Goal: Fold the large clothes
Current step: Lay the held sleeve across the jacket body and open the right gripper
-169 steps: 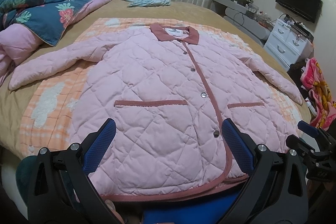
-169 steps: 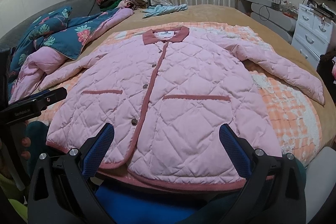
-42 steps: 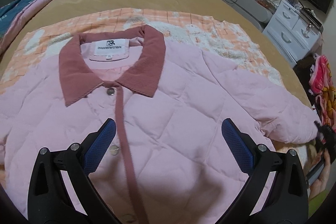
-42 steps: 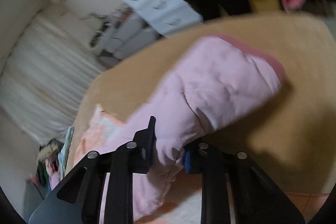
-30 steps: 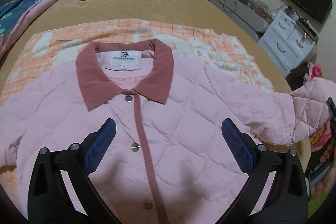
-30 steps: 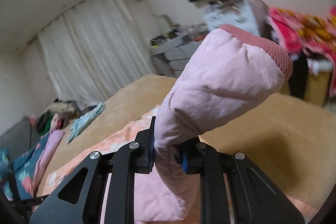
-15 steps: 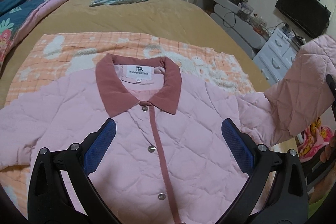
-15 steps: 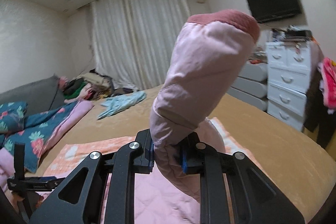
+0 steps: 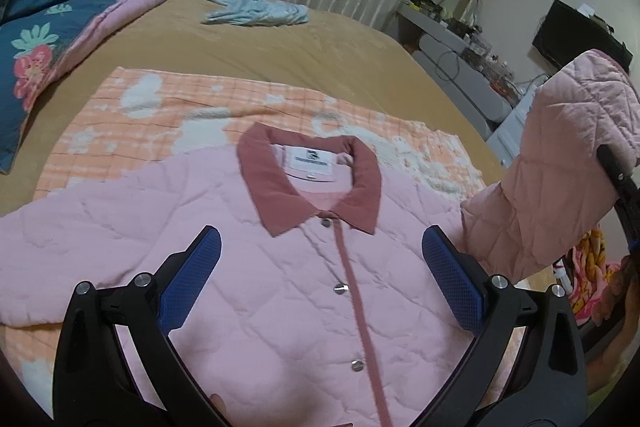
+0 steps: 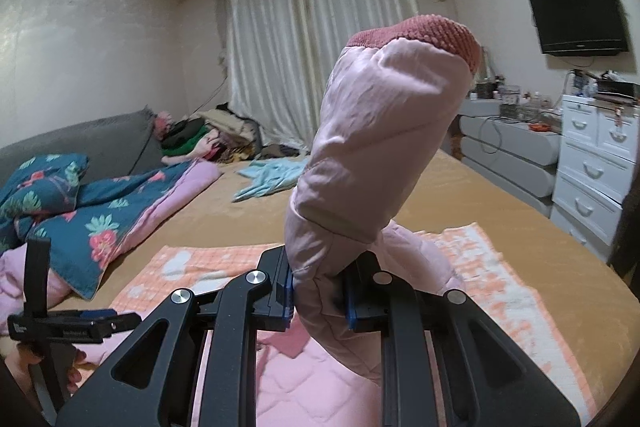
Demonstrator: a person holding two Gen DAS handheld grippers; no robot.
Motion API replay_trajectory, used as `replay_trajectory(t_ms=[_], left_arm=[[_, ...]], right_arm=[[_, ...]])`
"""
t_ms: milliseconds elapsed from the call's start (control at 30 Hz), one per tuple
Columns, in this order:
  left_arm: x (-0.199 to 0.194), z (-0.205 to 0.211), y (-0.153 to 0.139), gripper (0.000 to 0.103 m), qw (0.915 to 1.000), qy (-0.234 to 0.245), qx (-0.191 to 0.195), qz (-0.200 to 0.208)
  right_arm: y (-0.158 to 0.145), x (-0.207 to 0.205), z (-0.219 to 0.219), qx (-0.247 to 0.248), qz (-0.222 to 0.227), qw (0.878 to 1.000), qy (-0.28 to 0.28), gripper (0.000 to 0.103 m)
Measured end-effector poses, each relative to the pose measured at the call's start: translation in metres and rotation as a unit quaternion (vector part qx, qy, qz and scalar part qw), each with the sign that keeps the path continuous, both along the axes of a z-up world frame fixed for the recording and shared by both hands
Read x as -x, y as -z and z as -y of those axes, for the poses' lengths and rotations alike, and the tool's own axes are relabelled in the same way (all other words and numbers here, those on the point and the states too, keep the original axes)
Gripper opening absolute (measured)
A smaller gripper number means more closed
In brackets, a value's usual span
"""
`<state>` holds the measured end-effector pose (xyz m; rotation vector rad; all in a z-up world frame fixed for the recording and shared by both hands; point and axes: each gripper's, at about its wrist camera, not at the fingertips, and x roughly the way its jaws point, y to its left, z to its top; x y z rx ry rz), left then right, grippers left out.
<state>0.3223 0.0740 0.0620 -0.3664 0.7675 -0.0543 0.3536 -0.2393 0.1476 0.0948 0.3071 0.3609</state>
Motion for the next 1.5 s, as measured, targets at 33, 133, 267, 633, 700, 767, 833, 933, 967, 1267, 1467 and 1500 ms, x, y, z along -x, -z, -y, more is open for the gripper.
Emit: replay_trajectory(t_ms=[33, 133, 267, 633, 700, 767, 833, 933, 967, 1267, 1467, 1500], left_arm=[[0.001, -0.005, 0.000, 0.094, 1.0000, -0.004, 0.003, -0.001], [0.005, -0.024, 0.003, 0.094, 0.9996, -0.018, 0.020, -0.006], [0.011, -0.045, 0.009, 0.094, 0.9986, -0.032, 0.042, -0.008], [0.027, -0.082, 0.022, 0.094, 0.9931, -0.046, 0.108, 0.001], [0.030, -0.085, 0.025, 0.094, 0.9919, -0.043, 0.119, 0.001], [0.031, -0.089, 0.028, 0.094, 0.9910, -0.041, 0.128, 0.000], [0.032, -0.092, 0.031, 0.094, 0.9900, -0.042, 0.135, -0.001], [0.032, -0.097, 0.038, 0.094, 0.9874, -0.040, 0.153, -0.003], [0.031, -0.098, 0.041, 0.094, 0.9863, -0.039, 0.160, -0.005], [0.023, -0.104, 0.075, 0.094, 0.9660, -0.021, 0.256, -0.032], [0.020, -0.100, 0.110, 0.094, 0.9579, -0.027, 0.274, -0.082], [0.019, -0.099, 0.115, 0.094, 0.9570, -0.030, 0.274, -0.091]], right_arm=[[0.002, -0.001, -0.009, 0.004, -0.002, 1.000, -0.007, 0.017], [0.010, 0.000, -0.033, 0.013, -0.007, 0.999, -0.028, 0.017], [0.026, -0.001, -0.065, 0.025, -0.019, 0.998, -0.055, 0.017], [0.079, -0.006, -0.143, 0.065, -0.059, 0.990, -0.107, 0.017], [0.092, -0.008, -0.155, 0.073, -0.069, 0.988, -0.115, 0.017], [0.105, -0.009, -0.167, 0.081, -0.078, 0.986, -0.124, 0.017], [0.118, -0.009, -0.176, 0.086, -0.088, 0.983, -0.133, 0.018], [0.138, -0.011, -0.190, 0.099, -0.112, 0.978, -0.147, 0.018], [0.144, -0.011, -0.193, 0.100, -0.120, 0.976, -0.151, 0.019], [0.193, 0.006, -0.229, 0.132, -0.178, 0.951, -0.217, 0.042], [0.205, 0.020, -0.229, 0.140, -0.210, 0.935, -0.248, 0.067], [0.203, 0.023, -0.225, 0.131, -0.210, 0.935, -0.252, 0.078]])
